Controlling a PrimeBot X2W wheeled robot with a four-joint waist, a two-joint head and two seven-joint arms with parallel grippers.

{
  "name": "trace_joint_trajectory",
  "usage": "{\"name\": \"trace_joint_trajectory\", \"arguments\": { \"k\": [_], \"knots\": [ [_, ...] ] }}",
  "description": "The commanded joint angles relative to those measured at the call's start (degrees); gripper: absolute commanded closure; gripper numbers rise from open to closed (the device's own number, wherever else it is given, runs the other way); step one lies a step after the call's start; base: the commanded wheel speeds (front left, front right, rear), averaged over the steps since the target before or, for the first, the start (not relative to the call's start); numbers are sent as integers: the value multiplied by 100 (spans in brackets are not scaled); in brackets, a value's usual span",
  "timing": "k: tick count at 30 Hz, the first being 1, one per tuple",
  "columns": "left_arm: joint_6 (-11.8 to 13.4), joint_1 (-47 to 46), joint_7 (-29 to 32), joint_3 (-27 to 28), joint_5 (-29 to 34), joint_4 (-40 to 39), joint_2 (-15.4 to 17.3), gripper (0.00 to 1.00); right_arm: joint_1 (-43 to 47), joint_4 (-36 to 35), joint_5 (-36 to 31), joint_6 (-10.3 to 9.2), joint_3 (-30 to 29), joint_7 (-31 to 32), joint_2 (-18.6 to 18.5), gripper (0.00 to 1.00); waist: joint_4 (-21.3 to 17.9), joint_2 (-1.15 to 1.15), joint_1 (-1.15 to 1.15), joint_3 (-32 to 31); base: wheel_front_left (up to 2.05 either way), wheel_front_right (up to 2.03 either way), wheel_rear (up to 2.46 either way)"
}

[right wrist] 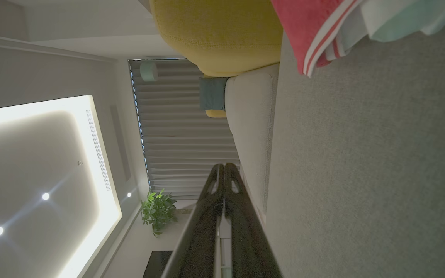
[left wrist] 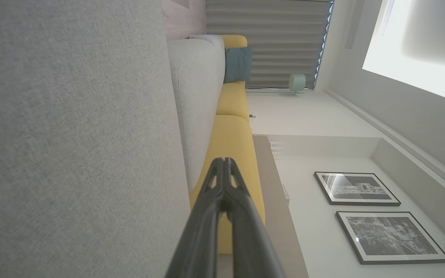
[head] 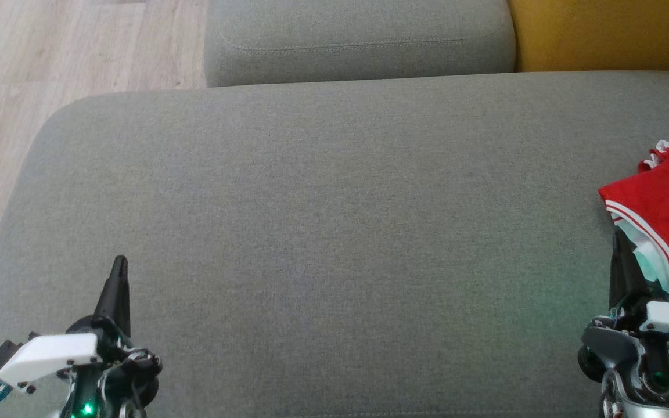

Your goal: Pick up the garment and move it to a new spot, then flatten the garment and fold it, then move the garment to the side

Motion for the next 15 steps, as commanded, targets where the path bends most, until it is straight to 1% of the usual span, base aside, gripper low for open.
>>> {"name": "trace_joint_trajectory", "arguments": {
  "k": [1,15],
  "knots": [
    [-41,-345,44,203,-25,-223,110,100,-98,-223,41,-5,119,33,-27,100,0,0,0,0,0,0,0],
    [-41,-345,44,203,-25,-224,110,100,-98,-223,41,-5,119,33,-27,100,0,0,0,0,0,0,0]
  ]
}}
